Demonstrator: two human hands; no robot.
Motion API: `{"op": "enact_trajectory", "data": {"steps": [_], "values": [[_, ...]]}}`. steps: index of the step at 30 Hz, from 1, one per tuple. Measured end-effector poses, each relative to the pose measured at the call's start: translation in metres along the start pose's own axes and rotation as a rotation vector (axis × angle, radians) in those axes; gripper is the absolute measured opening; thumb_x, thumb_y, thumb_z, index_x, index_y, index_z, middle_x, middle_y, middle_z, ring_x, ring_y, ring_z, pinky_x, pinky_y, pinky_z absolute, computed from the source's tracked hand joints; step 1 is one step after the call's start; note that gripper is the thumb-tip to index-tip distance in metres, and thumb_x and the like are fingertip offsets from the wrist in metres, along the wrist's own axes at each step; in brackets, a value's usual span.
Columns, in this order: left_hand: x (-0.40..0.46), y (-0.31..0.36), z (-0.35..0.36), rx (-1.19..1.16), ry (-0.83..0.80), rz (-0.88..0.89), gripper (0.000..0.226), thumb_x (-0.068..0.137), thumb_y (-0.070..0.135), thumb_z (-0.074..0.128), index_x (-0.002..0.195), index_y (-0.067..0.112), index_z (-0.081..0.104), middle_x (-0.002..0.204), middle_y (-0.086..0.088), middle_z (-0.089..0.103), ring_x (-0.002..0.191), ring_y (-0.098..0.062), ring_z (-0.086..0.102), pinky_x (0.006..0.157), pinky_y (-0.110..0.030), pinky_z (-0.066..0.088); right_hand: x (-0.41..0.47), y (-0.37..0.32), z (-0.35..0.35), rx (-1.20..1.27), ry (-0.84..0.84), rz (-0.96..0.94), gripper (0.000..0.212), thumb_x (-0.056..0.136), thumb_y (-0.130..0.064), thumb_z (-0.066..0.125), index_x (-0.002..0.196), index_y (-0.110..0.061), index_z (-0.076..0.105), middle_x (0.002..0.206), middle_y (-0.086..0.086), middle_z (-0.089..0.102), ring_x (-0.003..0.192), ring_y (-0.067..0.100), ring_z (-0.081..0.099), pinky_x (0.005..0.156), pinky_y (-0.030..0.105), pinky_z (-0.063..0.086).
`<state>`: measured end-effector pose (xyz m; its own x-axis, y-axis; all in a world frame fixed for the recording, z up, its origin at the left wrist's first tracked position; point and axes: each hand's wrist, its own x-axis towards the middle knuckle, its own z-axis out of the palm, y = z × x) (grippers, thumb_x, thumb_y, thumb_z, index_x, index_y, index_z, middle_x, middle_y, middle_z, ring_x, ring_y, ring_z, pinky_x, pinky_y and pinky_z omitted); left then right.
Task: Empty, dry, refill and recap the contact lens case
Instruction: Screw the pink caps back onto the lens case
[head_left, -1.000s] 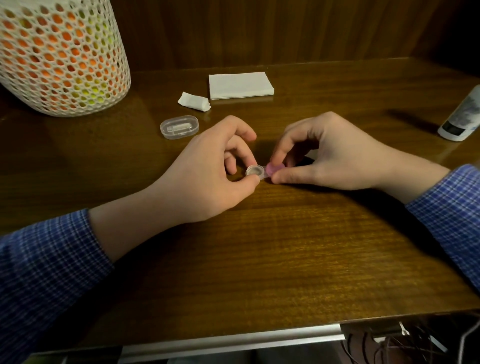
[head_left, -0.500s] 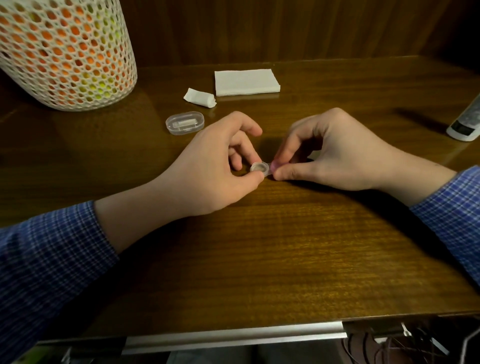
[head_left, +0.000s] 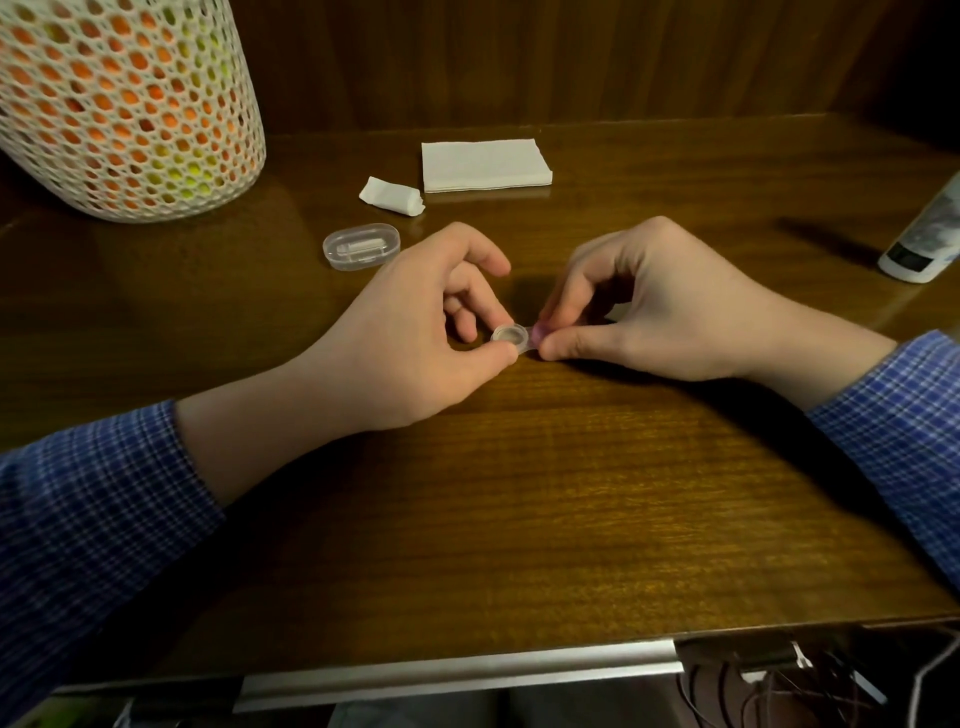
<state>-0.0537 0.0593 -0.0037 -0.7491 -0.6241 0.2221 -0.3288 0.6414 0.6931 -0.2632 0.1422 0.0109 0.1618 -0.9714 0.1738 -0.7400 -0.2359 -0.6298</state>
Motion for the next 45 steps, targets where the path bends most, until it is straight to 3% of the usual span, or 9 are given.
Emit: {"op": "enact_trajectory", "data": {"steps": [6, 10, 15, 22, 29, 32, 37, 42, 45], "values": [[-0.001, 0.0, -0.001, -0.017, -0.004, 0.003, 0.054, 0.081, 0.017, 0.084, 0.126, 0.02, 0.055, 0.089, 0.009, 0.075, 0.076, -0.004, 0.066, 0.063, -0.012, 0.05, 0.0, -0.003, 0.003, 0.001, 0.016, -0.006, 0.017, 0.074, -0.036, 0.084, 0.08, -0.022, 0.08, 0.089, -0.008, 0.077, 0.088, 0.007, 0.073, 0.083, 0.037, 0.061], [-0.001, 0.0, -0.001, -0.024, -0.003, 0.001, 0.056, 0.081, 0.016, 0.084, 0.128, 0.019, 0.054, 0.089, 0.009, 0.075, 0.077, -0.006, 0.065, 0.064, -0.013, 0.049, 0.0, 0.001, -0.004, 0.02, -0.049, -0.007, 0.01, 0.078, -0.027, 0.085, 0.085, -0.02, 0.081, 0.103, -0.009, 0.078, 0.102, 0.002, 0.071, 0.093, 0.033, 0.058], [-0.001, -0.001, 0.0, -0.022, -0.003, 0.007, 0.053, 0.081, 0.016, 0.085, 0.125, 0.019, 0.055, 0.089, 0.009, 0.075, 0.078, -0.006, 0.067, 0.064, -0.012, 0.049, 0.001, 0.0, -0.003, 0.015, -0.038, -0.017, 0.008, 0.08, -0.023, 0.084, 0.083, -0.016, 0.08, 0.094, -0.009, 0.078, 0.094, 0.002, 0.073, 0.087, 0.023, 0.058], [-0.001, -0.002, 0.0, -0.014, -0.002, 0.002, 0.051, 0.082, 0.018, 0.085, 0.123, 0.022, 0.055, 0.09, 0.009, 0.075, 0.083, -0.008, 0.069, 0.07, -0.02, 0.056, 0.0, -0.006, 0.006, -0.038, 0.053, -0.01, 0.012, 0.076, -0.031, 0.086, 0.076, -0.021, 0.079, 0.083, -0.011, 0.076, 0.084, 0.001, 0.073, 0.08, 0.028, 0.062], [-0.001, -0.002, 0.0, -0.025, -0.01, -0.007, 0.053, 0.081, 0.017, 0.085, 0.125, 0.02, 0.054, 0.09, 0.009, 0.075, 0.084, -0.01, 0.069, 0.07, -0.021, 0.056, 0.0, 0.001, -0.005, 0.005, -0.066, -0.02, 0.007, 0.081, -0.022, 0.084, 0.085, -0.02, 0.079, 0.103, -0.01, 0.078, 0.102, -0.001, 0.071, 0.09, 0.021, 0.057], [-0.001, -0.002, 0.0, -0.021, -0.009, -0.009, 0.052, 0.081, 0.017, 0.085, 0.124, 0.021, 0.055, 0.09, 0.009, 0.075, 0.084, -0.009, 0.069, 0.071, -0.021, 0.057, 0.0, 0.001, -0.005, 0.018, -0.063, -0.022, 0.006, 0.081, -0.021, 0.083, 0.084, -0.018, 0.079, 0.097, -0.01, 0.078, 0.098, 0.001, 0.072, 0.089, 0.02, 0.057], [0.0, -0.001, 0.0, -0.015, -0.012, -0.012, 0.051, 0.082, 0.018, 0.084, 0.123, 0.021, 0.056, 0.09, 0.009, 0.074, 0.084, -0.01, 0.07, 0.073, -0.028, 0.058, 0.001, -0.001, 0.005, -0.017, 0.027, -0.013, 0.014, 0.076, -0.031, 0.085, 0.078, -0.02, 0.078, 0.087, -0.008, 0.075, 0.088, 0.007, 0.073, 0.081, 0.032, 0.061], [0.0, -0.003, -0.001, -0.021, -0.016, -0.008, 0.053, 0.081, 0.017, 0.085, 0.126, 0.02, 0.055, 0.092, 0.009, 0.074, 0.085, -0.009, 0.07, 0.073, -0.027, 0.058, 0.002, 0.0, -0.003, -0.019, -0.053, -0.019, 0.011, 0.078, -0.029, 0.085, 0.084, -0.022, 0.079, 0.101, -0.012, 0.074, 0.099, 0.008, 0.071, 0.086, 0.033, 0.059], [0.0, -0.003, -0.001, -0.019, -0.014, -0.004, 0.053, 0.081, 0.017, 0.085, 0.125, 0.02, 0.055, 0.091, 0.009, 0.074, 0.084, -0.009, 0.07, 0.072, -0.025, 0.058, 0.001, 0.001, -0.005, -0.007, -0.077, -0.018, 0.007, 0.081, -0.022, 0.084, 0.087, -0.023, 0.079, 0.099, -0.012, 0.077, 0.097, 0.007, 0.072, 0.088, 0.028, 0.059]]}}
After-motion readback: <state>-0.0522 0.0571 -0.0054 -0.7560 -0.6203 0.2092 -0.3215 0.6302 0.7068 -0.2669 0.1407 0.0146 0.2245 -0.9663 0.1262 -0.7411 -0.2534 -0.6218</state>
